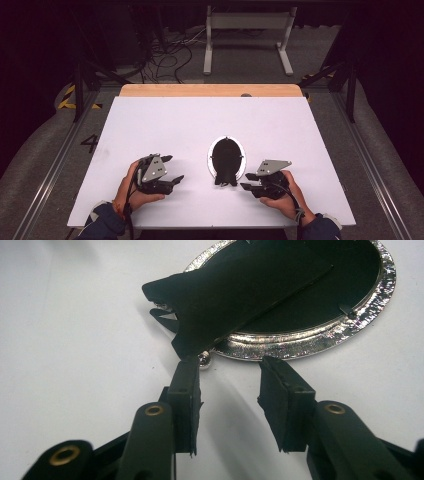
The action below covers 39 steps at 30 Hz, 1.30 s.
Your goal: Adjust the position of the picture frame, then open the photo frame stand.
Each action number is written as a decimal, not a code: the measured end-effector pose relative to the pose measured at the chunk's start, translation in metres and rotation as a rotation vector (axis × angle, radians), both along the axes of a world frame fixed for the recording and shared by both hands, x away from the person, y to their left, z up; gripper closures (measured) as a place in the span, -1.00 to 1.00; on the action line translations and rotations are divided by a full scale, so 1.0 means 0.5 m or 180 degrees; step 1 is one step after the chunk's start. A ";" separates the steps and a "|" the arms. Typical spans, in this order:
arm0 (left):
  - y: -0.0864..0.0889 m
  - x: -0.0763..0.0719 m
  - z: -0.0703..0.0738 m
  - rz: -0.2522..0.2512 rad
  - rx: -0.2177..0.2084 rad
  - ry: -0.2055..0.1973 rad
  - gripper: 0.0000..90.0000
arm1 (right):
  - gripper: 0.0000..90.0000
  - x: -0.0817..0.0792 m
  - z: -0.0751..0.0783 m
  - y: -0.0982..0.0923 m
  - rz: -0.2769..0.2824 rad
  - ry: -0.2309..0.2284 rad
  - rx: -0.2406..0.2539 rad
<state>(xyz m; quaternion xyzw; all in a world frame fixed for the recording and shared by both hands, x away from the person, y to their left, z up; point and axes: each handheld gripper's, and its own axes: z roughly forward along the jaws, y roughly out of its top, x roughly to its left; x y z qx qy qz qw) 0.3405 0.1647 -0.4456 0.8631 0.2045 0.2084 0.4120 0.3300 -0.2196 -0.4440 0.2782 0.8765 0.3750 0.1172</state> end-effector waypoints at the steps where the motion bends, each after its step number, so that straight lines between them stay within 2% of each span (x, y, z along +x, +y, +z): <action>1: 0.008 -0.005 -0.005 0.0018 0.0009 0.0041 -0.51 | 0.31 -0.002 0.001 0.000 -0.0006 -0.0003 -0.0002; 3: 0.022 -0.013 -0.010 0.0079 0.0054 0.0041 -0.56 | 0.29 -0.002 0.001 -0.001 -0.0001 0.0001 -0.0006; 5: 0.030 -0.017 -0.012 0.0094 0.0030 0.0072 -0.60 | 0.27 -0.001 -0.001 0.001 0.0002 0.0024 -0.0019; 7: 0.052 -0.027 -0.014 0.0111 0.0095 0.0084 -0.59 | 0.23 0.002 -0.003 0.005 0.0016 0.0052 -0.0039; 9: 0.066 -0.031 -0.016 0.0143 0.0041 0.0115 -0.59 | 0.21 0.004 -0.005 0.010 0.0042 0.0075 -0.0053; 12: 0.079 -0.036 -0.017 0.0187 0.0048 0.0092 -0.59 | 0.17 0.005 -0.006 0.014 0.0051 0.0088 -0.0064; 14: 0.088 -0.039 -0.017 0.0243 -0.0025 0.0147 -0.59 | 0.20 0.004 -0.007 0.016 0.0053 0.0094 -0.0083; 15: 0.094 -0.041 -0.018 0.0316 -0.0015 0.0174 -0.59 | 0.23 0.003 -0.008 0.016 0.0052 0.0078 -0.0116; 17: 0.098 -0.042 -0.019 0.0328 -0.0023 0.0204 -0.59 | 0.26 0.002 -0.009 0.015 0.0060 0.0072 -0.0125; 21: 0.096 -0.043 -0.024 0.0372 0.0031 0.0225 -0.62 | 0.40 -0.003 -0.008 0.016 0.0117 0.0058 -0.0217; 24: 0.089 -0.044 -0.026 0.0342 0.0079 0.0223 -0.64 | 0.42 -0.004 -0.009 0.023 0.0120 0.0078 -0.0335; 31: 0.081 -0.037 -0.035 0.0333 0.0121 0.0294 -0.64 | 0.47 0.003 -0.005 0.033 0.0134 0.0152 -0.0386; 35: 0.071 -0.040 -0.039 0.0277 0.0159 0.0317 -0.64 | 0.52 0.003 -0.001 0.045 0.0130 0.0176 -0.0481; 39: 0.070 -0.041 -0.039 0.0253 0.0165 0.0327 -0.64 | 0.53 0.002 -0.001 0.048 0.0157 0.0192 -0.0463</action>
